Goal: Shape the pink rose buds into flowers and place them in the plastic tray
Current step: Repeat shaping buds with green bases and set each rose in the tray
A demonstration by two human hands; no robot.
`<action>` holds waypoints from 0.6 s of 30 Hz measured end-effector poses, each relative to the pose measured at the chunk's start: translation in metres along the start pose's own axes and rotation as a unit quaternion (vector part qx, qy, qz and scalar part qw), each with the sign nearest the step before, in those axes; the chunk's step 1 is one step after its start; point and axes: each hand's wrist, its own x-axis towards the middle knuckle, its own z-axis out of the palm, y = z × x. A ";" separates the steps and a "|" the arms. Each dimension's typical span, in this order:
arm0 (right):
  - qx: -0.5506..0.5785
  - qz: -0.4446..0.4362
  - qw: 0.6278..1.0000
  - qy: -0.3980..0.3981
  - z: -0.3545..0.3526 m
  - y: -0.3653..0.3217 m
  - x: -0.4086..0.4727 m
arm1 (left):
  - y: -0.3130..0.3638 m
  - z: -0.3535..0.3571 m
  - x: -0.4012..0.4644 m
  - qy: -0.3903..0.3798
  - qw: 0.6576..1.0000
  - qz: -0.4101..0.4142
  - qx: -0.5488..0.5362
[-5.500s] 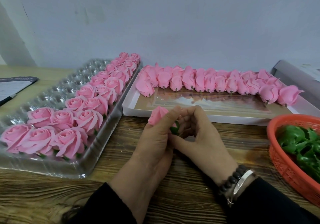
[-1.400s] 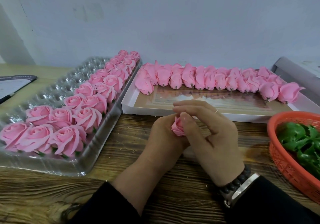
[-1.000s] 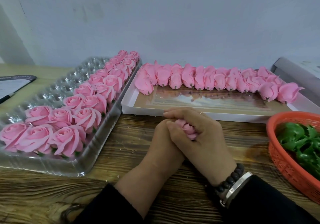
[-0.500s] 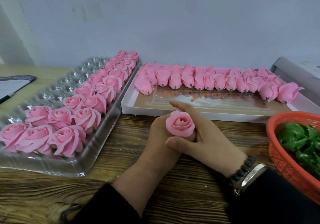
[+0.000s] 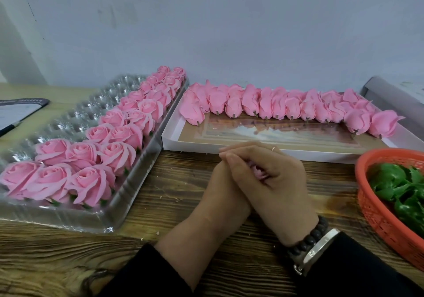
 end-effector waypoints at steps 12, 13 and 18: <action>0.065 0.119 0.958 -0.252 -0.018 0.016 0.011 | 0.003 -0.009 -0.001 0.028 0.996 0.025 0.079; 0.066 0.130 0.956 -0.254 -0.019 0.018 0.011 | 0.003 -0.009 0.000 0.027 0.997 0.024 0.074; 0.080 0.165 0.955 -0.235 -0.020 0.022 0.010 | 0.000 -0.013 0.004 0.069 0.995 0.002 0.066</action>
